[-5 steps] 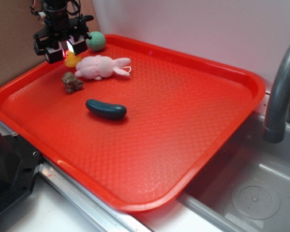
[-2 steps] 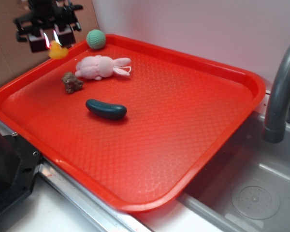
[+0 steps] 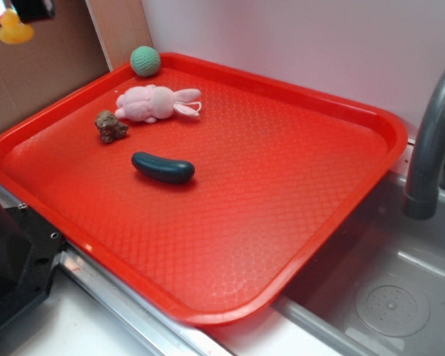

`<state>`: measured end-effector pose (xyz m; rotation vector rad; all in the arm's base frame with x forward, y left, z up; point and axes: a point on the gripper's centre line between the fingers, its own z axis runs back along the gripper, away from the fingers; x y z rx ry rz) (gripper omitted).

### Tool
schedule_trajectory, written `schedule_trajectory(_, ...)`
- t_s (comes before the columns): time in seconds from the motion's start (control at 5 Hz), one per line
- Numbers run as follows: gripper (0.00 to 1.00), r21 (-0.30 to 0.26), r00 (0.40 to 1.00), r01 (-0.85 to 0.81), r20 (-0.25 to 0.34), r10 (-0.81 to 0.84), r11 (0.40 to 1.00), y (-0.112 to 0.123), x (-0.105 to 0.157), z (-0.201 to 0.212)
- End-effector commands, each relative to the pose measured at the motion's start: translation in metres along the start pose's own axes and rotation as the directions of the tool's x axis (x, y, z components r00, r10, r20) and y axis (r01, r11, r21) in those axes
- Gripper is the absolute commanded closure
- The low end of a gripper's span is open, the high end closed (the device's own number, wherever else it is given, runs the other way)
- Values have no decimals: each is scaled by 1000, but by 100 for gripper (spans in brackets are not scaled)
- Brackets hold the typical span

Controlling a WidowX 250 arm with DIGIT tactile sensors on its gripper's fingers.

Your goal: Grab the yellow duck.

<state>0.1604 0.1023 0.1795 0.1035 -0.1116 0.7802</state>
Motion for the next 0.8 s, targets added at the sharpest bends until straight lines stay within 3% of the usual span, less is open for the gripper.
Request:
schedule_trajectory(0.0, 100, -24, 940, 340, -16, -340, 940, -2, 4, 59)
schedule_trajectory(0.2, 100, -28, 887, 460, -26, -461, 887, -22, 2, 49)
schedule_trajectory(0.6, 100, -32, 843, 535, -57, -536, 844, -29, -9, 48)
